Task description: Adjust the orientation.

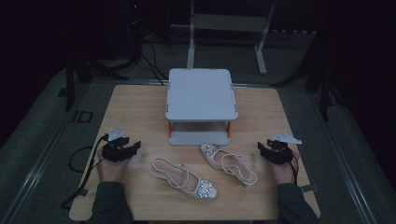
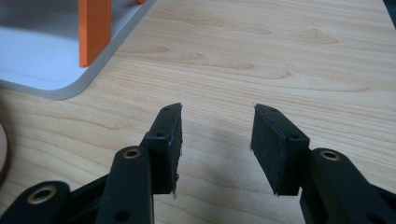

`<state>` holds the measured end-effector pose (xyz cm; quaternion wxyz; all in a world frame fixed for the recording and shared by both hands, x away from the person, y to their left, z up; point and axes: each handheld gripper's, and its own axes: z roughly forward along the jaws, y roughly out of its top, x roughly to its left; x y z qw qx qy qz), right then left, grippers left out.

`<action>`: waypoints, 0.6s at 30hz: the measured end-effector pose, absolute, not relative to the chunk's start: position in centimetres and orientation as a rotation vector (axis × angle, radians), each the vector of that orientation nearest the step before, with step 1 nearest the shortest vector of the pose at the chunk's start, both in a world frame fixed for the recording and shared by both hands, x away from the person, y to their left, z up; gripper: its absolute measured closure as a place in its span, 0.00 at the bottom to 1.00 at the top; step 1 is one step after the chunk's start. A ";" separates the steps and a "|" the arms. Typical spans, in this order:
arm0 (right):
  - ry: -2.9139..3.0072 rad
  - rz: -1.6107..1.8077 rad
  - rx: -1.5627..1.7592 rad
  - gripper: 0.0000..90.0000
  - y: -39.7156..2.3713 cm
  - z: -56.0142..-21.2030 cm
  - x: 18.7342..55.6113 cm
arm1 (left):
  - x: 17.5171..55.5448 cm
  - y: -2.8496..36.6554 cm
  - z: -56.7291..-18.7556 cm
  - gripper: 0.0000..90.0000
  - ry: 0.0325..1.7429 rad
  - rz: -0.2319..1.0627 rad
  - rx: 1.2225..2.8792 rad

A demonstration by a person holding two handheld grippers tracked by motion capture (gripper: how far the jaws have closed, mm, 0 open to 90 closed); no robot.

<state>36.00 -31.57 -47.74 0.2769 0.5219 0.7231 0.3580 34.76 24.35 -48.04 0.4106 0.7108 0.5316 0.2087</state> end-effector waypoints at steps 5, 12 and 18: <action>1.953 0.948 1.393 0.57 -31.5 -47.9 36.1 | 34.3 24.2 -47.2 0.53 1.296 0.498 1.793; 1.976 0.932 1.393 0.55 -31.3 -48.1 36.2 | 34.2 23.6 -46.5 0.51 1.276 0.491 1.827; 1.985 0.927 1.394 0.54 -31.3 -48.2 36.3 | 33.8 23.3 -45.8 0.53 1.235 0.507 1.828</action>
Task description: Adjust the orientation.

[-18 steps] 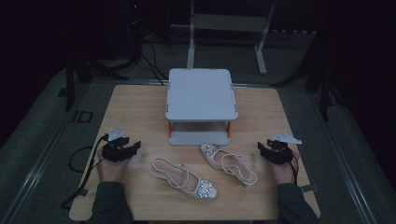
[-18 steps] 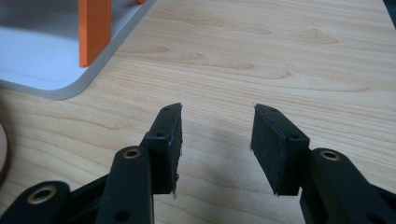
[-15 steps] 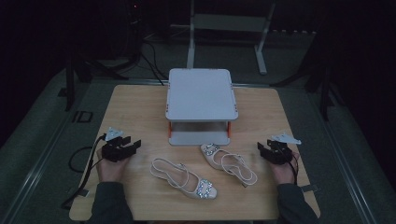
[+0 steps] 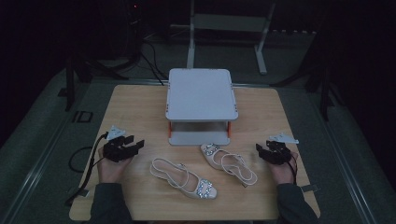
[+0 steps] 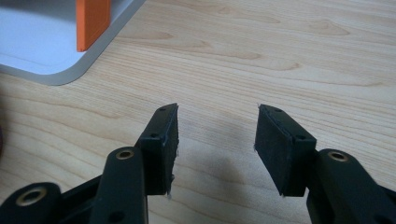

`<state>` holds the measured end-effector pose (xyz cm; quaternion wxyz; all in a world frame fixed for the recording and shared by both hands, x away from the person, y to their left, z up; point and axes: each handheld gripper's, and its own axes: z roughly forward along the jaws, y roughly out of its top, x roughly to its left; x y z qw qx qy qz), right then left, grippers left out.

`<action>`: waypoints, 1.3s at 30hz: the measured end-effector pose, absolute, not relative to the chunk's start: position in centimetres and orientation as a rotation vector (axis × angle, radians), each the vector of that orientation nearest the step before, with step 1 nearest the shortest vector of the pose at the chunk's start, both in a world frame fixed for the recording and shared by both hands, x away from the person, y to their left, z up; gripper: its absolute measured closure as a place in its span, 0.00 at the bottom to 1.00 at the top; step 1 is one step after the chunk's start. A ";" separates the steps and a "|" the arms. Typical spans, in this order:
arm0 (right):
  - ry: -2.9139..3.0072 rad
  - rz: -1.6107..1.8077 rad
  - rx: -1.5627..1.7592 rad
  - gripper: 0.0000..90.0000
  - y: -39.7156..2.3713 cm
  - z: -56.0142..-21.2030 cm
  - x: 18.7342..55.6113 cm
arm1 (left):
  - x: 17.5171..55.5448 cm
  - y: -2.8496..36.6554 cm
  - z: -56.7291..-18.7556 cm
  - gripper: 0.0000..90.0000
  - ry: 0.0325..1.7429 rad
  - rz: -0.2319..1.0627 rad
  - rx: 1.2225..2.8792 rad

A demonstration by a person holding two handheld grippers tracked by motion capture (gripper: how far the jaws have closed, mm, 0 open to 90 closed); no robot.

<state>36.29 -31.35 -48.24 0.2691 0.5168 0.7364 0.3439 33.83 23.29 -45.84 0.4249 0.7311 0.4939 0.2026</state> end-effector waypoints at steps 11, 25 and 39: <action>1.994 0.924 1.394 0.53 -31.3 -48.3 36.3 | 33.0 22.3 -43.2 0.56 1.102 0.483 1.895; 1.998 0.913 1.404 0.53 -31.2 -48.5 36.4 | 30.8 18.8 -39.6 0.54 0.874 0.384 2.007; 2.000 0.912 1.408 0.52 -31.4 -48.7 36.5 | 31.2 14.7 -41.4 0.59 0.703 0.208 2.225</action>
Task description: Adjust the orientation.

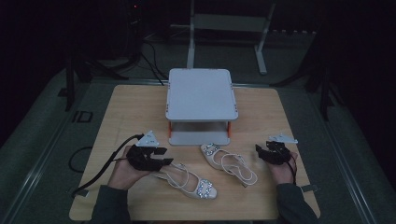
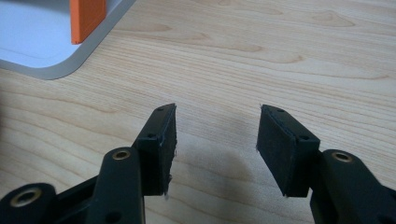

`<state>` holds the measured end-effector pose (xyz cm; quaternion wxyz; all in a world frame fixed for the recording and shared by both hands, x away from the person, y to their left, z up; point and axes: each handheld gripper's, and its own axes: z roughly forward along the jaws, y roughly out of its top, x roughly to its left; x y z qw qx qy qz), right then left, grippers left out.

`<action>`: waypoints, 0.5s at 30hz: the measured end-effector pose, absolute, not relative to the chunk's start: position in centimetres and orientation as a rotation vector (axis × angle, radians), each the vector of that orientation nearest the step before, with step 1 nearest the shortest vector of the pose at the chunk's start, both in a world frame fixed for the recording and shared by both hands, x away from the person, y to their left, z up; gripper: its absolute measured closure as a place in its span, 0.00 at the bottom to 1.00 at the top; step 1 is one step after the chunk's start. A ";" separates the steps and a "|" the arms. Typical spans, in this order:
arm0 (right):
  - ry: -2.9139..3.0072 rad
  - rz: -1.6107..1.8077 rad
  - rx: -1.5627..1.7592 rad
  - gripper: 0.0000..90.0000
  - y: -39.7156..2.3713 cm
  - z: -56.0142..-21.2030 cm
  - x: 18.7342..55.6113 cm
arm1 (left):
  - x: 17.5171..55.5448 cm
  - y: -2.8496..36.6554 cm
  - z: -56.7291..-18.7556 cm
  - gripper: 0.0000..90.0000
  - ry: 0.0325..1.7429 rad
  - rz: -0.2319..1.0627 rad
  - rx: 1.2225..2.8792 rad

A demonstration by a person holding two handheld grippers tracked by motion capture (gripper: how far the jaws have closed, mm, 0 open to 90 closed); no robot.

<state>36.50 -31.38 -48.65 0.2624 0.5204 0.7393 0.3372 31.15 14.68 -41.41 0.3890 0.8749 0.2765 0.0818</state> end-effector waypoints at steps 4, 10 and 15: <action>2.004 0.908 1.411 0.52 -31.4 -48.8 36.5 | 31.2 14.3 -42.3 0.66 0.691 0.166 2.287; 2.002 0.908 1.419 0.52 -31.4 -48.9 36.6 | 31.0 15.3 -42.5 0.90 0.702 0.160 2.274; 1.999 0.908 1.423 0.52 -31.5 -48.9 36.6 | 30.8 16.2 -42.2 0.97 0.724 0.192 2.263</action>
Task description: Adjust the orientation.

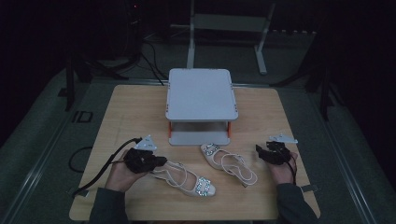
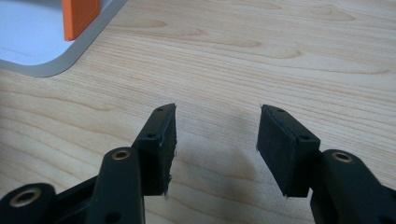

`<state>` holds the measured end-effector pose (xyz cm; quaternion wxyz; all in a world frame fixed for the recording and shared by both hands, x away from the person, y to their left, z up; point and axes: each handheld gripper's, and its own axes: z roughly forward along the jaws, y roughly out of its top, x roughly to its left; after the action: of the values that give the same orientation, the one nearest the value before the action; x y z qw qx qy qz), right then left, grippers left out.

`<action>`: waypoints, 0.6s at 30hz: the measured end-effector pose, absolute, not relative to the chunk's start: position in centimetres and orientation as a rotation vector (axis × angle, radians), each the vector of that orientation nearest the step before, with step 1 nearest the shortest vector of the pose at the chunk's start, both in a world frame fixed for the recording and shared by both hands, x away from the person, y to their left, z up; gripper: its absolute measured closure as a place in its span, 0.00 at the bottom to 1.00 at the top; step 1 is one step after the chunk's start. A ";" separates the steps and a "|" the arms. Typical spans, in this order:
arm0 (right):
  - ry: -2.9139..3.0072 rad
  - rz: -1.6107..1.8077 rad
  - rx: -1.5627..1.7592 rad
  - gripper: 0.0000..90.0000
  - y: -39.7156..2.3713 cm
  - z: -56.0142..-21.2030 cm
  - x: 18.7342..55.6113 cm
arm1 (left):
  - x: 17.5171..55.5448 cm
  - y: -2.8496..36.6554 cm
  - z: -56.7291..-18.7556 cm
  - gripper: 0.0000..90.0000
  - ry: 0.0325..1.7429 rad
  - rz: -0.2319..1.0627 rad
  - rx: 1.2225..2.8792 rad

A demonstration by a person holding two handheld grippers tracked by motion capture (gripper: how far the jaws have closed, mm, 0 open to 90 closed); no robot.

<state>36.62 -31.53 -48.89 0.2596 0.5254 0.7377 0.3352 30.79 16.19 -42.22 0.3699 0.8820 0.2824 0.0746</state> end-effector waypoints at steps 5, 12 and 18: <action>1.997 0.907 1.429 0.52 -31.6 -48.9 36.7 | 30.6 17.5 -42.1 0.97 0.763 0.210 2.250; 2.002 0.904 1.429 0.52 -31.5 -49.0 36.7 | 30.0 21.1 -42.0 0.97 0.888 0.269 2.207; 2.003 0.901 1.430 0.52 -31.6 -49.1 36.7 | 29.4 24.2 -42.3 0.97 1.001 0.303 2.147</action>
<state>36.70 -31.55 -49.05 0.2574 0.5273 0.7384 0.3324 29.40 24.15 -42.26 0.3679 0.8359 0.3897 0.1182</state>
